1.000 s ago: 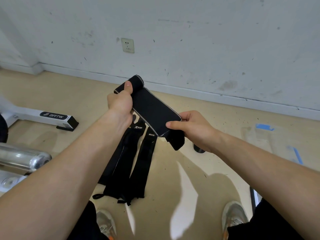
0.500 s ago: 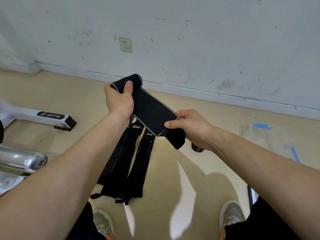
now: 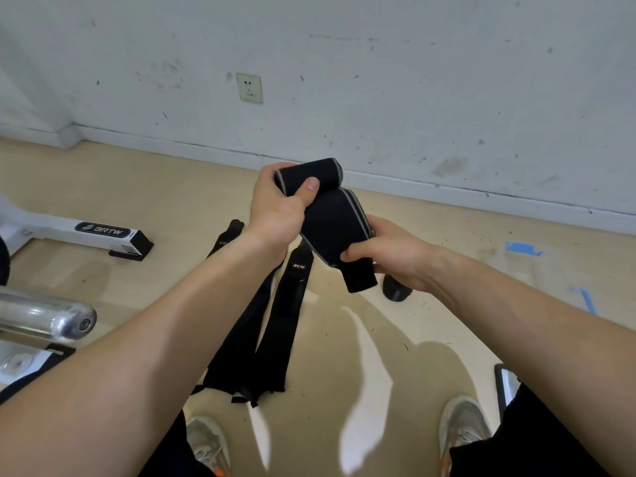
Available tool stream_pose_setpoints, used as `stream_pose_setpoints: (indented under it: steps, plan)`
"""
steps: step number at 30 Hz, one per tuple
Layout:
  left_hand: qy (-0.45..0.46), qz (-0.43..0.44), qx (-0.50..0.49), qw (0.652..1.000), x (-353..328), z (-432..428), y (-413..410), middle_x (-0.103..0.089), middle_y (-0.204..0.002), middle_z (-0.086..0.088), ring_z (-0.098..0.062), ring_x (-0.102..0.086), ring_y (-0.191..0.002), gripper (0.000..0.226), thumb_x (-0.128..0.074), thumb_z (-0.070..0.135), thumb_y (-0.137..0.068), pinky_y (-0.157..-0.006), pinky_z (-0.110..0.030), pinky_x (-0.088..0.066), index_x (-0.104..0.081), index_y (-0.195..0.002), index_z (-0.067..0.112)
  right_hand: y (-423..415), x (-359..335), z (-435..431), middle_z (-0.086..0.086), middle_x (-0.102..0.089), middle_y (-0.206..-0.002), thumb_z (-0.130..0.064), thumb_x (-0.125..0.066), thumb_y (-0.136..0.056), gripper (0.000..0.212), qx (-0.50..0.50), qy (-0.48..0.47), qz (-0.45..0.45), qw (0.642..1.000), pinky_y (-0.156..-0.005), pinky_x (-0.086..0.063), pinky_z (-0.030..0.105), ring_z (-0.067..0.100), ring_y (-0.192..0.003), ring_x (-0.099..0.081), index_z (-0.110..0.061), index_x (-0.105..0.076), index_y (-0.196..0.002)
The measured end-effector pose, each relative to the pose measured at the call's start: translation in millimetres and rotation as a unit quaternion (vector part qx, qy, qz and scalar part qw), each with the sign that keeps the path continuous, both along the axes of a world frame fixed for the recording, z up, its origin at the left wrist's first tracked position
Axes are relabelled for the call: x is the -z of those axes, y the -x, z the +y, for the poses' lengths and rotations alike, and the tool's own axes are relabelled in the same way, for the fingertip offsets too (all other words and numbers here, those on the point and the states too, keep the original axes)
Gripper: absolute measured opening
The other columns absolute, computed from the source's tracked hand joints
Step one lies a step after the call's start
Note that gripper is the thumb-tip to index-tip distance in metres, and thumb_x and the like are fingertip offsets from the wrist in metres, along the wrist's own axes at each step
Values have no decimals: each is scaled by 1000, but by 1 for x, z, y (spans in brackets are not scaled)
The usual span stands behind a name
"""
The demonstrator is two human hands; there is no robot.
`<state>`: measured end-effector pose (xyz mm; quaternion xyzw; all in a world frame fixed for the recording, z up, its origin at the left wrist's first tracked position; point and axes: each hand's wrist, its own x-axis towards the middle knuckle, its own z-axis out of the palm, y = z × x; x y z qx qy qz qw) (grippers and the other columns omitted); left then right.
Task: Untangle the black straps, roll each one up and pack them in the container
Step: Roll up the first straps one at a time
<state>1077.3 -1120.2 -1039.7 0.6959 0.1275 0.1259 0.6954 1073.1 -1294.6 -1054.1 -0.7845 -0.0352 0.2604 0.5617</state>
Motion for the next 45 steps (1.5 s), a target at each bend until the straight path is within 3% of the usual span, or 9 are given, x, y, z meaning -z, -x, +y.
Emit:
stream_pose_setpoints:
  steps: [5, 11, 17, 23, 26, 33, 36, 40, 45]
  plan:
    - [-43, -4, 37, 998, 1, -14, 8, -66, -110, -1, -17, -66, -101, 29, -70, 16, -96, -87, -29, -56, -54, -120, 18, 2, -15, 7, -3, -68, -110, -17, -62, -89, 38, 62, -76, -80, 992, -72, -51, 20, 2, -89, -69, -23, -55, -127]
    - [8, -1, 42, 999, 3, -23, 11, -64, -111, -2, -18, -65, -103, 27, -63, 17, -101, -92, -32, -55, -47, -123, 19, 10, -10, 21, -4, -64, -119, -32, -57, -100, 46, 61, -82, -62, 993, -77, -49, 24, 10, -105, -66, -22, -36, -139]
    - [12, -7, 38, 999, 6, -26, 13, -60, -107, 2, -9, -64, -93, 30, -60, 15, -103, -81, -22, -57, -42, -128, 17, 15, -8, 24, -6, -64, -115, -29, -59, -100, 53, 40, -71, -26, 996, -67, -52, 13, 3, -94, -68, -24, -25, -140]
    - [-34, -1, 78, 996, 7, -19, 9, -60, -108, 3, -14, -64, -102, 30, -60, 18, -103, -90, -28, -55, -41, -126, 19, 8, -17, 19, 4, -70, -105, -33, -56, -99, 24, 92, -87, -26, 992, -82, -58, 39, 15, -89, -71, -15, -54, -116]
    - [-37, 5, 133, 990, 6, -19, 10, -61, -111, 0, -15, -65, -102, 29, -60, 19, -104, -84, -29, -57, -41, -126, 20, 3, -17, 19, 6, -72, -111, -52, -61, -92, 51, 130, -122, -15, 984, -87, -61, 47, 22, -94, -75, -16, -53, -126]
    - [-23, 5, 191, 981, 2, -24, 13, -64, -106, -1, -12, -68, -94, 32, -58, 15, -104, -82, -28, -59, -40, -130, 16, 1, -22, 16, 4, -70, -116, -53, -57, -97, 42, 173, -159, -46, 971, -93, -59, 43, 19, -101, -73, -20, -54, -123]
    - [-10, 24, 209, 978, 2, -21, 14, -64, -114, -7, -26, -68, -109, 33, -60, 17, -103, -95, -41, -58, -41, -130, 18, 2, -19, 14, 1, -73, -105, -51, -50, -102, 31, 156, -120, -79, 977, -89, -60, 38, 18, -95, -74, -23, -62, -110]
    - [-22, 33, 234, 971, 6, -14, 17, -64, -115, -11, -29, -68, -109, 30, -59, 19, -104, -93, -44, -58, -42, -129, 22, 8, -14, 13, -3, -70, -114, -68, -44, -89, 55, 116, -49, -104, 987, -98, -55, 43, 16, -104, -69, -26, -57, -122]
    - [-1, 43, 255, 966, 5, -9, 20, -62, -109, -9, -23, -67, -98, 38, -65, 31, -90, -86, -42, -58, -45, -122, 25, 10, -15, 4, -7, -68, -113, -71, -34, -96, 56, 62, 0, -125, 990, -95, -54, 43, 14, -104, -68, -26, -50, -124]
